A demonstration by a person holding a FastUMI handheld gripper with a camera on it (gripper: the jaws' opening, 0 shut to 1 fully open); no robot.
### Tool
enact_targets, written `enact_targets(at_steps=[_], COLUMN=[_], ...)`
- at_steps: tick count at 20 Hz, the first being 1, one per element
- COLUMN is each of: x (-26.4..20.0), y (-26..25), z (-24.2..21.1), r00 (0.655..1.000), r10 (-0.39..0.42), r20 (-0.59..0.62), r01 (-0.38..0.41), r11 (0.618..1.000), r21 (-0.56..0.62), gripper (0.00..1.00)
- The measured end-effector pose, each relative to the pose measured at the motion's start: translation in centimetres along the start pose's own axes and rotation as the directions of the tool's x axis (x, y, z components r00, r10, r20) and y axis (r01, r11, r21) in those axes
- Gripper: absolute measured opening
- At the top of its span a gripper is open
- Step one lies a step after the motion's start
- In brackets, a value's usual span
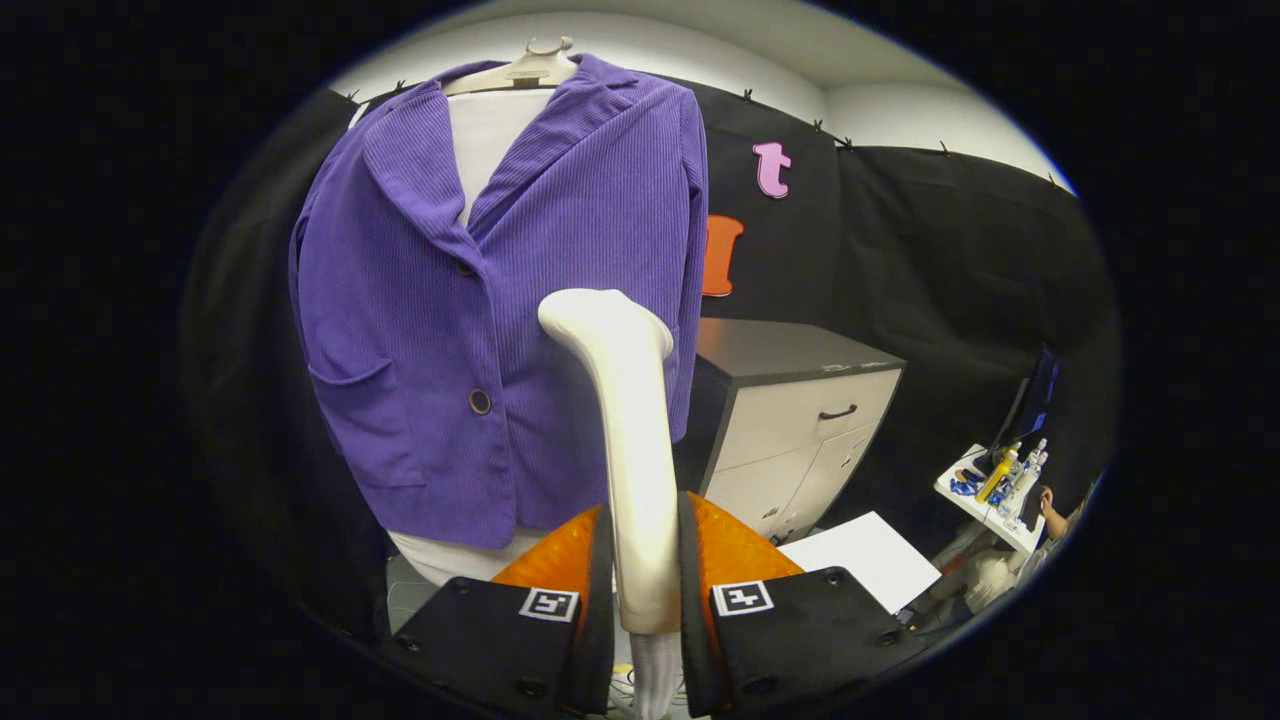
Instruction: Iron the clothes twice with a garment steamer, once on the left side and once on the right side.
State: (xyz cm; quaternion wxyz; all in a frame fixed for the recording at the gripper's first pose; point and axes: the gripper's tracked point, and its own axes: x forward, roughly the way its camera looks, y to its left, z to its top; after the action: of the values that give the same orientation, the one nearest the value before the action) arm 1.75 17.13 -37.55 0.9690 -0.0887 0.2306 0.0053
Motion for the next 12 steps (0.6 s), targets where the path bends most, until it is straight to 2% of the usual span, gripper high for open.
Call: enact_targets(at_steps=[12], x=[0.8], y=[0.7], z=[-11.0], r00=[0.983], r10=[0.016], r20=[-0.181], r01=[-0.023], r11=[0.999], r21=[-0.039], gripper=[0.36])
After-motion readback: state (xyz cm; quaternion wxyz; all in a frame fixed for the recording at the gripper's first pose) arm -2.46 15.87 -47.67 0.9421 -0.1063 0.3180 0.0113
